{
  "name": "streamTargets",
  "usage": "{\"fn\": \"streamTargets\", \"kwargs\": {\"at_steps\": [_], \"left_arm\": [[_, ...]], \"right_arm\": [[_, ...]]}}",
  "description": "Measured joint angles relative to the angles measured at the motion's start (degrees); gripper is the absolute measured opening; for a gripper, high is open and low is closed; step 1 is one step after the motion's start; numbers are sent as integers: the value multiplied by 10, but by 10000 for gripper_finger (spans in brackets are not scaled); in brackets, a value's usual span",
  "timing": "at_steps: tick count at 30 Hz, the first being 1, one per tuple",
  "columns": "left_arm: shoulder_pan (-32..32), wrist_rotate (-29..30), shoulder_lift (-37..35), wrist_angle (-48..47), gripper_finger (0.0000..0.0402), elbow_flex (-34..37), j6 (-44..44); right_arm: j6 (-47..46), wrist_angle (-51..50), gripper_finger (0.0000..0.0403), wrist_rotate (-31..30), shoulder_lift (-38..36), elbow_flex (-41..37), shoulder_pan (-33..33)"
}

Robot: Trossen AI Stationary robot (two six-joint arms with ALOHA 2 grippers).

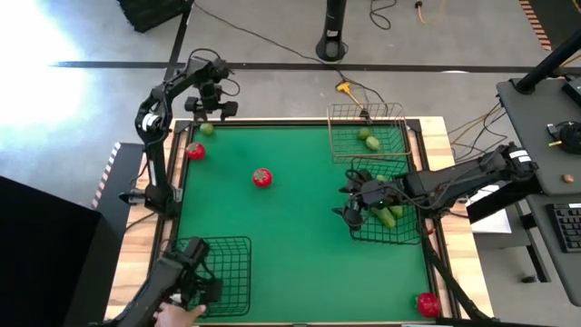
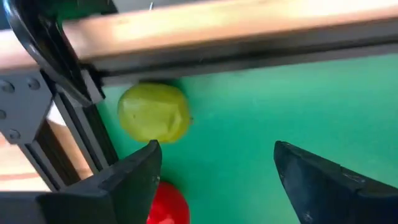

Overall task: Sort produce into baskets
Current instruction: Put the lime into the gold wire basket

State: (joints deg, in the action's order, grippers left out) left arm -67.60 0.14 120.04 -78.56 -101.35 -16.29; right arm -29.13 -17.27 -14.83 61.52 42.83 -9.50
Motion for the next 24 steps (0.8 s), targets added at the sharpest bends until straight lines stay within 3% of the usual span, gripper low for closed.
{"fn": "streamTargets", "kwargs": {"at_steps": [7, 17, 24], "left_arm": [[-22, 5, 16, 3, 270, 5, -29], [-27, 7, 46, -4, 323, -29, -85], [-13, 59, 82, -77, 319, -55, -99]], "right_arm": [[7, -2, 352, 1, 0, 0, 0], [38, -5, 352, 2, 0, 0, 0], [80, -7, 352, 2, 0, 0, 0]]}}
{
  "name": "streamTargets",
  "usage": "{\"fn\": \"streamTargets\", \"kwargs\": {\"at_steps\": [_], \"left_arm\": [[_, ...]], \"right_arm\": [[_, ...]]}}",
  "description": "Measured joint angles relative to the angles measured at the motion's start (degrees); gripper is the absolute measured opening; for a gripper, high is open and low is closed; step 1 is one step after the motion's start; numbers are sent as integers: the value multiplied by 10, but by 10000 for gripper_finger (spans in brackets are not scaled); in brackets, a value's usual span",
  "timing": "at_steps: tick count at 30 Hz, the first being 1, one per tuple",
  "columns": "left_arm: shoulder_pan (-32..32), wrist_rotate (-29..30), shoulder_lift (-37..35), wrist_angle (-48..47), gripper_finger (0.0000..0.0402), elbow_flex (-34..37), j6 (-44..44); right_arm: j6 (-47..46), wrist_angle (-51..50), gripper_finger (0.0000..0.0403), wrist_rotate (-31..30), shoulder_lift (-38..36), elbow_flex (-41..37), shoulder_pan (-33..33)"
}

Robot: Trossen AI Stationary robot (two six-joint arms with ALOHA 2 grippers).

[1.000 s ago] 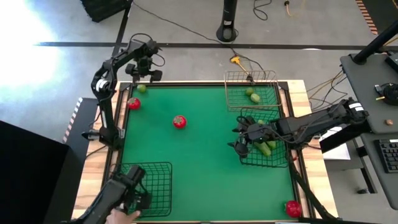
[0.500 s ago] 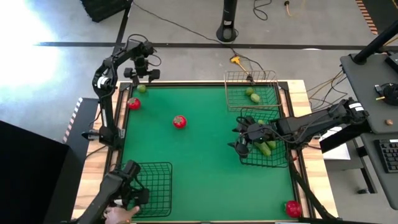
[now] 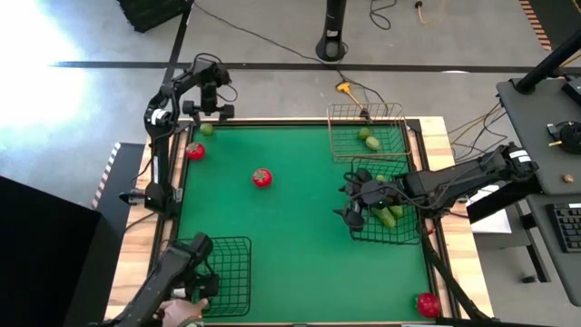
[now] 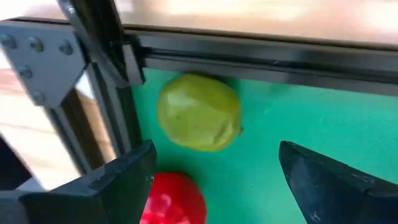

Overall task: Sort produce into baskets
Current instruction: Put the lime into the gold wire basket

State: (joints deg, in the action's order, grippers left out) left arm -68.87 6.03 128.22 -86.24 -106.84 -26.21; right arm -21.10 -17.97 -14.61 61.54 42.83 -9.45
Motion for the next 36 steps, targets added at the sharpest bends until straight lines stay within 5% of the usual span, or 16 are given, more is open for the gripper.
{"fn": "streamTargets", "kwargs": {"at_steps": [20, 28, 36], "left_arm": [[24, 79, 0, 46, 318, 44, -44], [46, -44, 0, 98, 317, 49, 36], [56, -50, -1, 82, 317, 37, 61]], "right_arm": [[27, -44, 352, -5, 0, 0, 1], [22, -44, 352, -5, 0, 0, 1], [16, -42, 352, -5, 0, 0, 1]]}}
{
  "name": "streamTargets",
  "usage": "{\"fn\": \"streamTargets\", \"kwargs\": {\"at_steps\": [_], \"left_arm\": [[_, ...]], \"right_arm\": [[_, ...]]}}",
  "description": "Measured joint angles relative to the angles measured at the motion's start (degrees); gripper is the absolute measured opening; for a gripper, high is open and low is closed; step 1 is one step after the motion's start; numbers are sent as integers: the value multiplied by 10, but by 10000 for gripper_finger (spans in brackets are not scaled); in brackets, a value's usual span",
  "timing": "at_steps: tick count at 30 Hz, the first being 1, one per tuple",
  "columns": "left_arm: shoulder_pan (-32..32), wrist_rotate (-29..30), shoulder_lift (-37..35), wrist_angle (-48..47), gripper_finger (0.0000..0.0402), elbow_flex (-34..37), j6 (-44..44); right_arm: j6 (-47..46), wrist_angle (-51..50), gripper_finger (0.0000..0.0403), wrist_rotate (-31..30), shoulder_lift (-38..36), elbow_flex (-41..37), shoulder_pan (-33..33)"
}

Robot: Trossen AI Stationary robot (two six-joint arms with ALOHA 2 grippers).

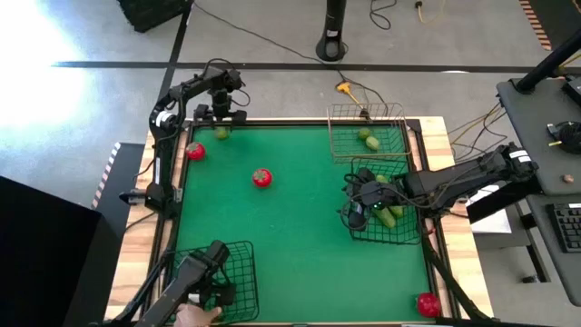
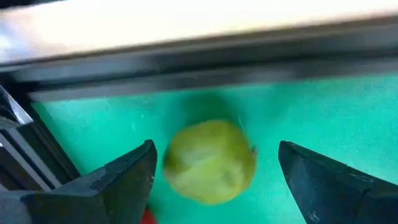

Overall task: Sort produce into baskets
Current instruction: Put the lime into the gold wire basket

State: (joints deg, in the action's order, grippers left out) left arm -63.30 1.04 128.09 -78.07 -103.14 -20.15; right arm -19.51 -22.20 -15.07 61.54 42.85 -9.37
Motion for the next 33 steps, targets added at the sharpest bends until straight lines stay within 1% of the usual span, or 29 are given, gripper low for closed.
{"fn": "streamTargets", "kwargs": {"at_steps": [4, 6, 8, 13, 18, 22, 26, 29, 33], "left_arm": [[5, -1, -1, -36, 317, -1, 18], [8, 12, -1, -53, 317, -1, 34], [12, 28, -3, -51, 317, -1, 48], [22, 28, -5, -38, 317, -1, 84], [21, 24, -5, -35, 317, -1, 58], [19, 24, -5, -12, 317, 0, 44], [19, 9, 2, -9, 315, 9, 20], [18, 11, 18, -10, 305, 13, 16], [17, 13, 22, -11, 284, 12, 26]], "right_arm": [[-5, 0, 352, 0, 0, 0, 0], [-5, 0, 352, 0, 0, 0, 0], [-5, 0, 352, 0, 0, 0, 0], [-18, 0, 352, 0, 0, 0, 0], [-25, -2, 352, 0, 0, 0, 0], [-26, -2, 352, 0, 0, 0, 0], [-26, -3, 352, 0, 0, 0, 0], [-26, -3, 352, 0, 0, 0, 0], [-25, -4, 352, 0, 0, 0, 0]]}}
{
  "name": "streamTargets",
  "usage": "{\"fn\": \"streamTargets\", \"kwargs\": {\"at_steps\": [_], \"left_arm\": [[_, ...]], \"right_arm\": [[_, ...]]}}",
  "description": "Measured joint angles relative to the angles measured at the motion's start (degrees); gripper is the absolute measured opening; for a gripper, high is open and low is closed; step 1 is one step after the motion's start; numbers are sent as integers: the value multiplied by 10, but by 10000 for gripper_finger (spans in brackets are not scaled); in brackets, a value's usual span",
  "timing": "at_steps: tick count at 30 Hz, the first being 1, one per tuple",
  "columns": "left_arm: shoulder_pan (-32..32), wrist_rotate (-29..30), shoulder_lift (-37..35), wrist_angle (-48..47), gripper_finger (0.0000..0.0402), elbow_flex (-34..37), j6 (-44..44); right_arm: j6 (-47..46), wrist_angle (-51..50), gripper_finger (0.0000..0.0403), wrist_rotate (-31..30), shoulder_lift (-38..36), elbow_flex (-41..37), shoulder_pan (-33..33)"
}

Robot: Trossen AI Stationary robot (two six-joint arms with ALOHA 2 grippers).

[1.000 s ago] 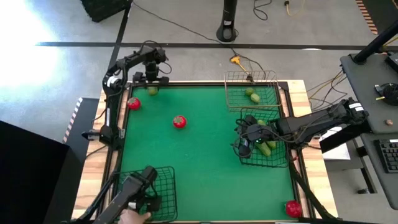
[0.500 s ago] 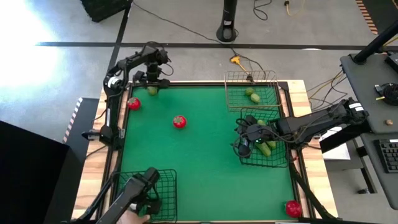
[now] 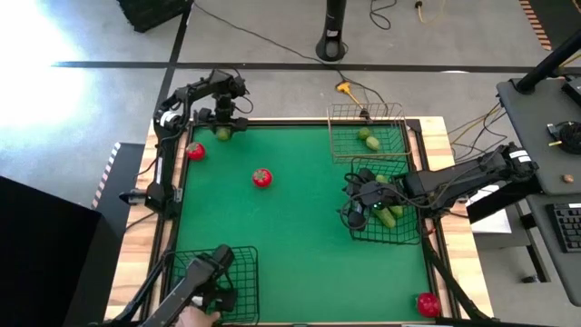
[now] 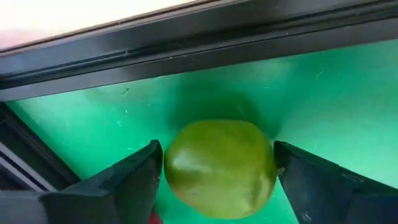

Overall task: Sort produce into baskets
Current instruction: Put the lime into the gold wire basket

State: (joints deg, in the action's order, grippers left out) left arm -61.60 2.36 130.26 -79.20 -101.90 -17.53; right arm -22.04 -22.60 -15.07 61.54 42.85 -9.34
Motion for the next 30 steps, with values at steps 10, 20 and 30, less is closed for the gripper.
{"fn": "streamTargets", "kwargs": {"at_steps": [10, 20, 30], "left_arm": [[4, 13, -2, -24, 197, -48, 19], [117, 42, -55, -103, 196, -276, 37], [420, 64, -83, 25, 195, -258, 63]], "right_arm": [[1, -9, 352, 0, -1, 0, 0], [-14, -11, 352, 5, -2, 0, 0], [-54, -6, 352, 71, -13, 21, -51]]}}
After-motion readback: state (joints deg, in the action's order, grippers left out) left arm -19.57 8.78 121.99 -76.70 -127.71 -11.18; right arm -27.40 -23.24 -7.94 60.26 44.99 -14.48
